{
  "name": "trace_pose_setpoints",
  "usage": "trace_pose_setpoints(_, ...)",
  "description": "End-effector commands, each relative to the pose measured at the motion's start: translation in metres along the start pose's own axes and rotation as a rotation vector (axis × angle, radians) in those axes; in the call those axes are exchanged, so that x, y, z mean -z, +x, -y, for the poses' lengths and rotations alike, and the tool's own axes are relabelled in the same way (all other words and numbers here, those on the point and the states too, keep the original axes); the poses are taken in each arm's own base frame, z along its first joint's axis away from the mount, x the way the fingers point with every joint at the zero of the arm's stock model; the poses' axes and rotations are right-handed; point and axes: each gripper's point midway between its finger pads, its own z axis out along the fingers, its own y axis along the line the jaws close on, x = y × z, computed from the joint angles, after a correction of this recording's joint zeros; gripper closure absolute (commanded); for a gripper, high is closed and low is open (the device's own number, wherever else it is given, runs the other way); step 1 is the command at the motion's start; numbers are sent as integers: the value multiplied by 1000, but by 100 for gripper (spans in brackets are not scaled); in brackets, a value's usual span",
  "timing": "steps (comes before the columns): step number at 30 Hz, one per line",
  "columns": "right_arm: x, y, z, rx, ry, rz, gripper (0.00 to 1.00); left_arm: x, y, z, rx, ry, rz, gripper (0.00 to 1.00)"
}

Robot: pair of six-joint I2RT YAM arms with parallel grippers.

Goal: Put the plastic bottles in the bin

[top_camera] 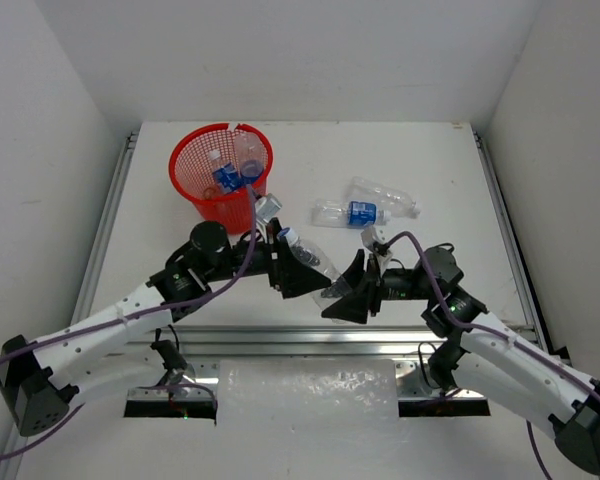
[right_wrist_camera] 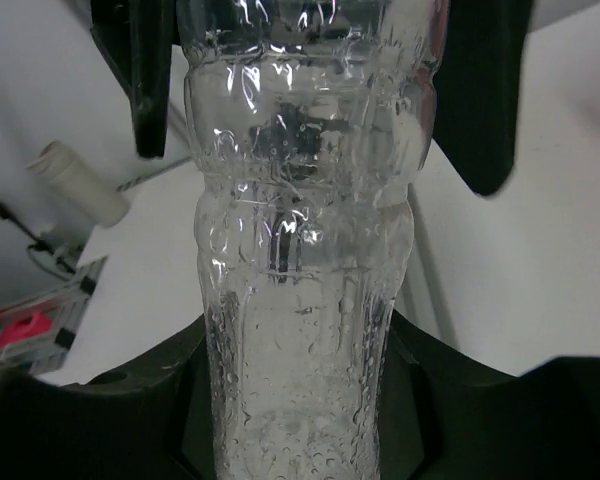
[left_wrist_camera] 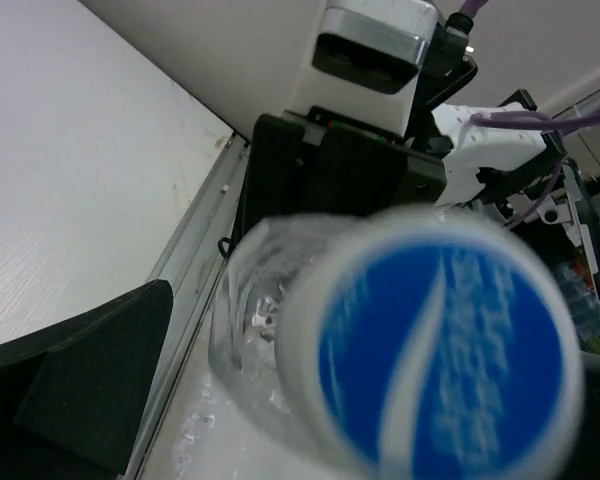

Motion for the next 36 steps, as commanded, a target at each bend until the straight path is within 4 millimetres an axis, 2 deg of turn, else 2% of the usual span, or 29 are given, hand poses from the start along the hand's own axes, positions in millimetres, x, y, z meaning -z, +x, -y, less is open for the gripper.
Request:
trace_pose_setpoints(1,-1,-11,-43,97,-247,-12,90,-16,-26,18,-44,38,83,0)
trace_pose_setpoints(3,-5,-12,-38,77,-227,-21,89,-20,-30,24,-57,64,93,11)
trace_pose_setpoints(4,-6,-12,-34,77,-210,-22,86,-20,-30,29,-62,89,89,20)
trace_pose_setpoints(5,-7,-13,-31,75,-191,-16,78,-19,-32,32,-70,102,95,67)
trace_pose_setpoints(6,-7,-16,-29,80,-167,-2,66,-18,-36,32,-74,88,103,81)
trace_pose_setpoints(7,-8,-17,-17,77,-89,14,2,-16,-41,31,-83,58,120,93)
trace_pose_setpoints(8,-7,-19,-6,83,-19,28,1,-12,-57,34,-116,17,160,97)
trace_pose_setpoints(9,-2,-27,1,96,60,59,1,-4,-66,-4,-82,-209,204,99)
trace_pose_setpoints(10,5,-18,20,61,179,34,1,9,-77,-23,-77,-358,242,100)
trace_pose_setpoints(11,17,-27,55,49,407,97,1,34,-93,-41,-61,-549,266,100)
trace_pose_setpoints(12,30,-26,74,23,543,113,1,74,-122,-74,-61,-828,416,100)
trace_pose_setpoints(13,49,-11,92,-44,689,85,1,101,-135,-90,-40,-988,474,100)
trace_pose_setpoints(14,75,-6,112,-79,877,97,1,153,-162,-103,-43,-1201,577,100)
trace_pose_setpoints(16,90,-2,119,-90,961,99,1,198,-188,-112,-42,-1378,638,100)
trace_pose_setpoints(17,91,2,118,-93,958,91,1,233,-200,-121,-33,-1502,696,100)
trace_pose_setpoints(18,91,4,117,-93,955,86,1,241,-203,-132,-31,-1580,683,100)
trace_pose_setpoints(19,92,3,114,-91,944,97,1,251,-217,-125,-48,-1621,710,100)
trace_pose_setpoints(20,93,6,114,-98,947,92,1,268,-219,-129,-58,-1722,715,99)
trace_pose_setpoints(21,94,5,113,-99,949,96,1,266,-221,-145,-75,-1779,665,97)
trace_pose_setpoints(22,94,5,112,-100,948,100,1,268,-235,-151,-76,-1772,684,97)
trace_pose_setpoints(23,95,5,111,-103,947,99,1,267,-239,-160,-74,-1779,670,97)
trace_pose_setpoints(24,94,5,111,-105,944,99,1,262,-244,-176,-83,-1798,631,97)
trace_pose_setpoints(26,93,7,109,-110,932,92,1,254,-255,-191,-72,-1767,631,95)
trace_pose_setpoints(27,92,7,109,-112,930,90,1,248,-256,-206,-69,-1771,600,93)
trace_pose_setpoints(28,93,8,109,-113,929,88,1,245,-263,-209,-75,-1761,605,92)
trace_pose_setpoints(31,94,13,110,-115,936,83,1,233,-268,-227,-69,-1769,561,76)
trace_pose_setpoints(34,94,18,113,-113,940,71,1,221,-272,-237,-66,-1726,538,54)
trace_pose_setpoints(35,94,22,115,-121,946,56,1,217,-272,-237,-61,-1706,531,32)
trace_pose_setpoints(36,93,24,117,-126,949,45,1,216,-274,-235,-49,-1694,550,23)
